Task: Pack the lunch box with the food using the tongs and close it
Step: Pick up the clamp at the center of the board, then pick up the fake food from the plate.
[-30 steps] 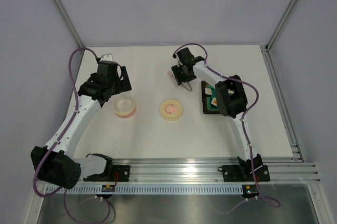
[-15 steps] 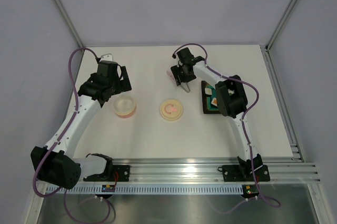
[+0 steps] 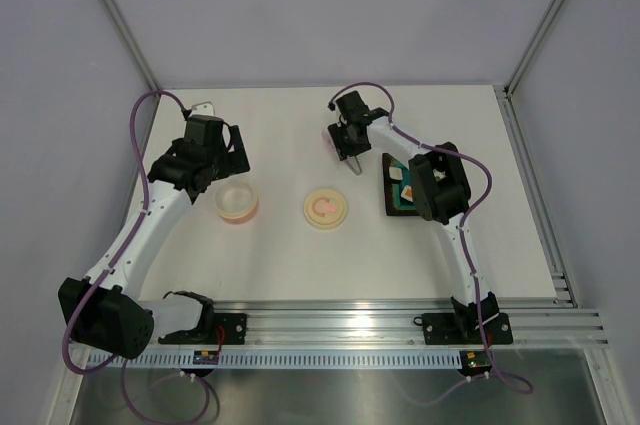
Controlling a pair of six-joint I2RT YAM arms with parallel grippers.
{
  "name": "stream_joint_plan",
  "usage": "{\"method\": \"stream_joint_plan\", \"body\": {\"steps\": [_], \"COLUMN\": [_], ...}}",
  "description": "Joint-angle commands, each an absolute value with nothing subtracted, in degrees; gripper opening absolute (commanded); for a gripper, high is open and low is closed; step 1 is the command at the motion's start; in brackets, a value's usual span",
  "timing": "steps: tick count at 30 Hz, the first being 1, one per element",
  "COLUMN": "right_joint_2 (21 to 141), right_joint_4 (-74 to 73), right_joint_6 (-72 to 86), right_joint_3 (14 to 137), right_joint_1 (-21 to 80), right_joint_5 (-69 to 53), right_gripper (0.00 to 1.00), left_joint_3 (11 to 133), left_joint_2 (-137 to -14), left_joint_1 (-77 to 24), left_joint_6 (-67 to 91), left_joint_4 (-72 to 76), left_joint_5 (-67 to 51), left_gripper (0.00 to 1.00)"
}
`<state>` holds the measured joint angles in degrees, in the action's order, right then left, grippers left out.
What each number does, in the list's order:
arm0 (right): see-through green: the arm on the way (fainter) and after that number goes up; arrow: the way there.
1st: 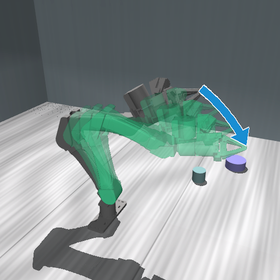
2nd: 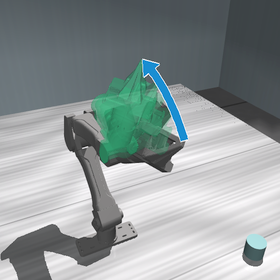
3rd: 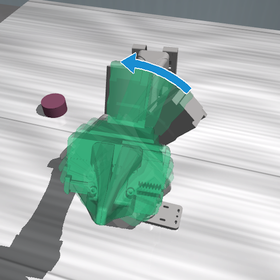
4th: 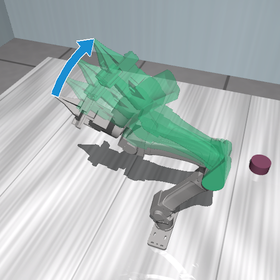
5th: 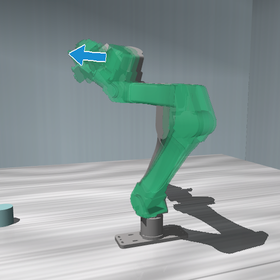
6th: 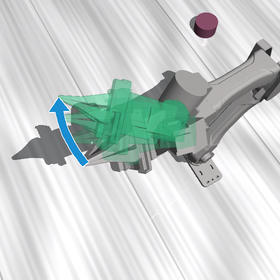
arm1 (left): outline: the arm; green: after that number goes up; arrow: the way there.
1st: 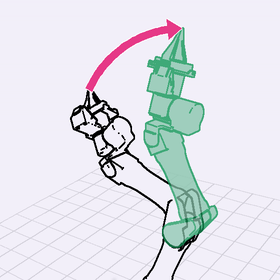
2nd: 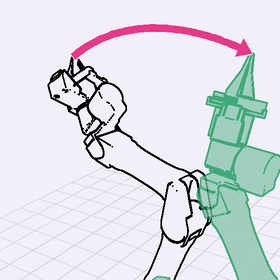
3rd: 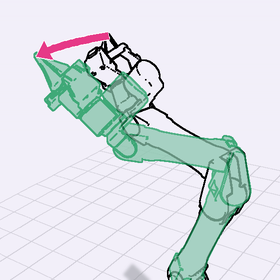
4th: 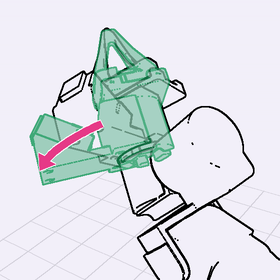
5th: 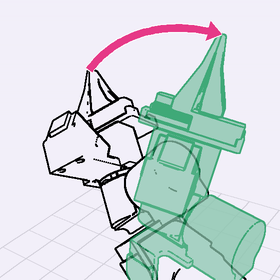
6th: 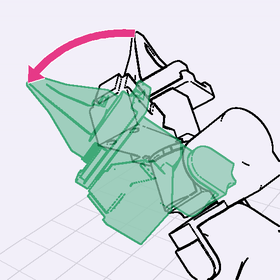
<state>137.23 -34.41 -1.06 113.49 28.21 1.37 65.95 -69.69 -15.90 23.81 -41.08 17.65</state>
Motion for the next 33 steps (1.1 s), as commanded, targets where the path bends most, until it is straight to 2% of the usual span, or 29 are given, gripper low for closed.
{"method": "stream_joint_plan", "body": {"steps": [1, 2, 4, 5, 9, 15, 19, 28, 33], "right_joint_2": [137.2, 137.02, 136.58, 135.62, 131.58, 124.2, 118.4, 97.93, 89.13], "right_joint_4": [-36.82, -37.17, -38.4, -38.84, -41.21, -48.33, -52.64, -53.43, -59.32], "right_joint_6": [-0.7, -0.62, -0.35, -0.35, 2.1, 5.0, 6.68, 10.81, 12.04], "right_joint_3": [111.18, 111.53, 112.23, 113.02, 114.96, 118.83, 117.08, 94.69, 89.83], "right_joint_1": [29.09, 29.18, 29.53, 29.44, 29.44, 29.44, 29.09, 21.1, 17.15], "right_joint_5": [0.97, 1.31, 1.67, 1.58, 0.71, -3.16, -3.43, -5.1, -3.34], "right_gripper": [0.52, 0.43, 0.33, 0.24, 0.07, 0.05, 0.06, 0.08, 0.1], "left_joint_3": [66.18, 66.27, 66.36, 66.44, 66.53, 66.88, 67.24, 67.32, 67.76], "left_joint_2": [-68.38, -68.38, -68.55, -68.64, -68.64, -68.99, -68.82, -69.35, -69.26], "left_joint_1": [-15.91, -15.91, -16.0, -15.91, -15.91, -16.0, -16.0, -16.0, -15.91], "left_joint_6": [23.64, 23.64, 23.73, 23.82, 23.73, 23.82, 23.73, 22.33, 21.97], "left_joint_4": [-39.11, -39.02, -39.02, -38.94, -38.85, -38.58, -38.67, -38.14, -38.85], "left_joint_5": [18.37, 18.28, 18.11, 18.02, 18.02, 17.84, 17.75, 17.31, 18.37], "left_gripper": [0.99, 0.99, 0.99, 0.99, 0.99, 0.99, 0.99, 0.99, 0.99]}}
